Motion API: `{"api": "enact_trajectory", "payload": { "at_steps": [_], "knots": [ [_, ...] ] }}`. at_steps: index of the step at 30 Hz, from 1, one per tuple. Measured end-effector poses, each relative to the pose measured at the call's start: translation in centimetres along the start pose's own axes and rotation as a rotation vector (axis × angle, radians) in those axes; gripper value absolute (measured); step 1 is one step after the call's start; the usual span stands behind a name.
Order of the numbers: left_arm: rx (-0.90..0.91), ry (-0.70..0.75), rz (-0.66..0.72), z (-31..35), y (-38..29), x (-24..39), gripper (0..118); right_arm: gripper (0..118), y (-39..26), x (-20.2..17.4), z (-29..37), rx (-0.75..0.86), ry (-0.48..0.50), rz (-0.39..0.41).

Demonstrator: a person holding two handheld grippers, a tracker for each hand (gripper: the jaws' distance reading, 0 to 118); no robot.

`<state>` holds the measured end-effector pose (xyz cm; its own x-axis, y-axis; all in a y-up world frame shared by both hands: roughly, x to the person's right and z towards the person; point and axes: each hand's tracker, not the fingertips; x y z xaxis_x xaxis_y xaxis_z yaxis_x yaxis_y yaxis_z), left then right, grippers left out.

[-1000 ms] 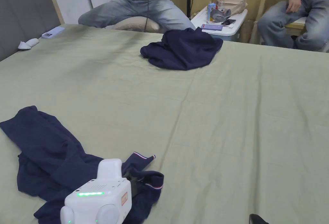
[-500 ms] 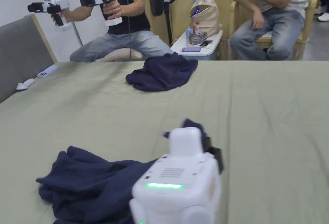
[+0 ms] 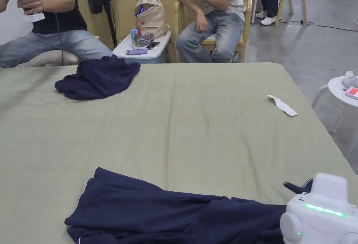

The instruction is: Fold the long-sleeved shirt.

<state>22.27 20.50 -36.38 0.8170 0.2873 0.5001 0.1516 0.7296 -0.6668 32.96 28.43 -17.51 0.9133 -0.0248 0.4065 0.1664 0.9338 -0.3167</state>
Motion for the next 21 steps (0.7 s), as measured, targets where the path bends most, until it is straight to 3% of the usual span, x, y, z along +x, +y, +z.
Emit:
{"api": "enact_trajectory", "payload": {
  "at_steps": [1,2,3,4,5,6,8,10,14,18,20,21],
  "knots": [
    [-0.032,-0.024,0.004,0.5,-0.2,-0.7,52,1,-0.4,-0.2,-0.5,-0.009,0.007,-0.003],
    [-0.012,-0.064,0.038,1.6,-0.5,-1.5,60,1,-0.5,-0.7,-0.6,-0.014,0.018,-0.006],
    [0.024,-0.11,0.072,3.5,-0.6,-2.4,60,1,-0.5,-1.4,-0.7,-0.011,0.036,-0.008],
    [0.072,-0.156,0.099,5.8,-0.3,-3.3,83,1,-0.4,-2.1,-0.7,-0.003,0.063,-0.008],
    [0.111,-0.206,0.129,8.2,-0.1,-4.3,99,1,-0.2,-3.1,-0.9,0.007,0.084,-0.01],
    [0.153,-0.263,0.152,11.0,0.2,-5.5,105,1,0.1,-4.1,-0.9,0.013,0.114,-0.01],
    [0.261,-0.299,0.169,16.6,0.9,-7.7,104,1,0.5,-6.3,-0.6,0.031,0.18,0.009],
    [0.385,-0.205,0.135,22.1,0.9,-10.7,104,1,0.9,-8.7,0.0,0.056,0.237,0.034],
    [0.497,0.14,0.041,30.3,-0.3,-17.5,104,1,1.4,-13.9,1.6,0.102,0.359,0.071],
    [0.385,0.47,-0.013,33.8,-3.5,-23.9,100,1,0.5,-18.9,2.9,0.126,0.454,0.125],
    [0.31,0.599,0.015,34.2,-5.6,-26.3,68,1,-0.4,-20.8,3.3,0.099,0.474,0.139],
    [0.293,0.642,0.04,34.2,-7.0,-27.4,40,1,-0.8,-21.7,3.5,0.084,0.504,0.146]
  ]
}}
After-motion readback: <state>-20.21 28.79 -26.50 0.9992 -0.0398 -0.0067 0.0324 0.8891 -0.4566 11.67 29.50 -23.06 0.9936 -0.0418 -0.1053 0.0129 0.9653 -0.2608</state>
